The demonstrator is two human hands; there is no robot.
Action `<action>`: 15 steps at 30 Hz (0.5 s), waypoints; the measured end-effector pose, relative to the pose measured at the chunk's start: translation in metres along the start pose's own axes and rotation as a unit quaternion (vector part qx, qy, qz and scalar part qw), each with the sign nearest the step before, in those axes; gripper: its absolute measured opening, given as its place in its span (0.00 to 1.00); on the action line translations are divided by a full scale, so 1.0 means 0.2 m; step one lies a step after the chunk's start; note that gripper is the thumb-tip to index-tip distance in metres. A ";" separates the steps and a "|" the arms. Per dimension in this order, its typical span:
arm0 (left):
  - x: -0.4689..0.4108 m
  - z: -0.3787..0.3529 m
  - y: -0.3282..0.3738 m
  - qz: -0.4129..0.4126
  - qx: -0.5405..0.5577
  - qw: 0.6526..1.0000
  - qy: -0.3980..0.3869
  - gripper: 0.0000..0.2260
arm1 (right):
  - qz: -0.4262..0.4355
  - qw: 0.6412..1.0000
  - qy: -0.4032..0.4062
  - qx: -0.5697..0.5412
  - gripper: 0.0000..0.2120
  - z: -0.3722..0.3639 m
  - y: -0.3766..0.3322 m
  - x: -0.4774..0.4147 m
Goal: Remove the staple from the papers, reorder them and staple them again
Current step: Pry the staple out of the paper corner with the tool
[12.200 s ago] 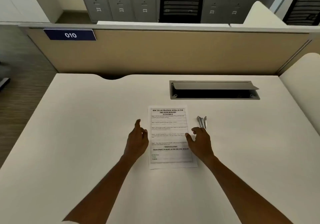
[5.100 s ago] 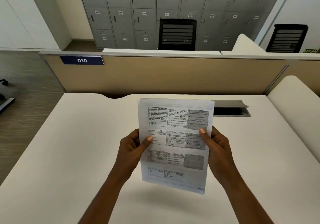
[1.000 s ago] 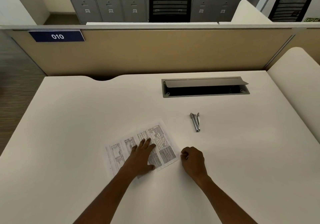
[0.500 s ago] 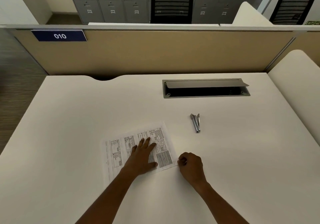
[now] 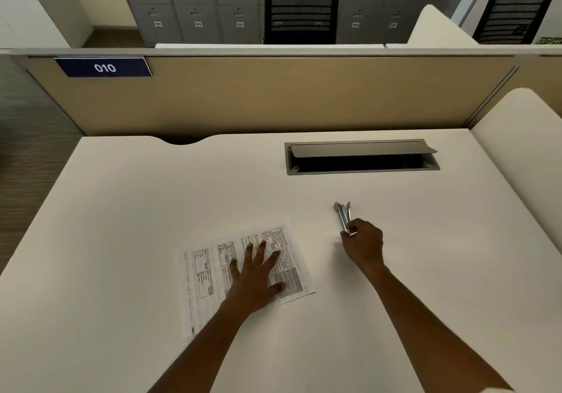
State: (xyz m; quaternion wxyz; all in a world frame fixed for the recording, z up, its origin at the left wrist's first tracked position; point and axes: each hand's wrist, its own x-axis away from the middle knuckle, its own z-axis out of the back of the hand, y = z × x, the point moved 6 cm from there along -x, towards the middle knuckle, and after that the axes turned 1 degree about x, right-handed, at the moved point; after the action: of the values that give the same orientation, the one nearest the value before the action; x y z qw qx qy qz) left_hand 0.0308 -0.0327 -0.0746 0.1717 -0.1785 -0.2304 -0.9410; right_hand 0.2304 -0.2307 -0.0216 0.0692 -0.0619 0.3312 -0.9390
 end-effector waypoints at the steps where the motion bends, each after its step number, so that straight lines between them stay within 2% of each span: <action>1: 0.00 -0.01 0.00 -0.001 -0.003 1.000 -0.005 0.37 | -0.008 1.000 0.000 0.004 0.07 0.00 0.01 -0.02; 9: -0.01 -0.06 -0.04 -0.024 -0.029 0.999 -0.005 0.39 | -0.054 0.998 0.007 0.020 0.06 -0.05 0.03 -0.07; 15: 0.00 -0.12 -0.06 -0.036 -0.060 0.997 0.034 0.32 | -0.078 0.997 0.017 0.016 0.05 -0.09 0.00 -0.04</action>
State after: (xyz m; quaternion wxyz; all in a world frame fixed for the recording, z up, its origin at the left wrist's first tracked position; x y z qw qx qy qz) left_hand 0.0185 -0.0345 -0.0992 0.1348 -0.1478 -0.1733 -0.9644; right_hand 0.2360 -0.2195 -0.0360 -0.0089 -0.0703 0.3114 -0.9476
